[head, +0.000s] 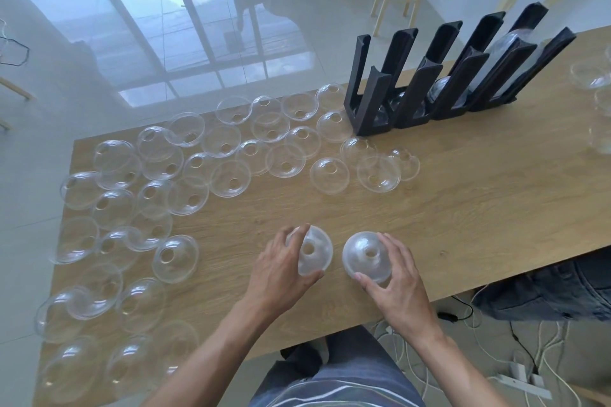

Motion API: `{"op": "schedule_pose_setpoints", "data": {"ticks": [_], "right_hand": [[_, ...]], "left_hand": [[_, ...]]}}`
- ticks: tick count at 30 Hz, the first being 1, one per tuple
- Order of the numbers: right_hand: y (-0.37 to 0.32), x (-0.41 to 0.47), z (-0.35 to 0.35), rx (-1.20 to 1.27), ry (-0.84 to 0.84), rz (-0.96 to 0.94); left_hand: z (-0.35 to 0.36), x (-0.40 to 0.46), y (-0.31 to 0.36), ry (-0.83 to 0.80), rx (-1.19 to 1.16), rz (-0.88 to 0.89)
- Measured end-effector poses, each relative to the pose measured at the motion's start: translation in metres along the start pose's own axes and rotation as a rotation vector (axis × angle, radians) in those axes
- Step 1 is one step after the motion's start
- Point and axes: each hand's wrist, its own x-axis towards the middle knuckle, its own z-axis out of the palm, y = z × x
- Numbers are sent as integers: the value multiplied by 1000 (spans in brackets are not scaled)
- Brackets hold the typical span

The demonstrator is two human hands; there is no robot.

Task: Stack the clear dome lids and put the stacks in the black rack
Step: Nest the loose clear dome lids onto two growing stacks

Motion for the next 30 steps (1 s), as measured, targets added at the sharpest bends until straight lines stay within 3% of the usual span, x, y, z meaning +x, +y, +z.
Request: {"op": "schedule_pose_setpoints", "data": {"ticks": [10, 16, 25, 30], "right_hand": [[7, 15, -20, 45, 14, 21], [21, 51, -55, -2, 139, 56], [47, 148, -87, -166, 75, 83], [51, 193, -92, -241, 30, 44]], "left_hand": [[-5, 23, 14, -23, 118, -13], [-27, 66, 39, 115, 125, 105], [-14, 152, 91, 17, 246, 346], [0, 178, 109, -78, 245, 379]]}}
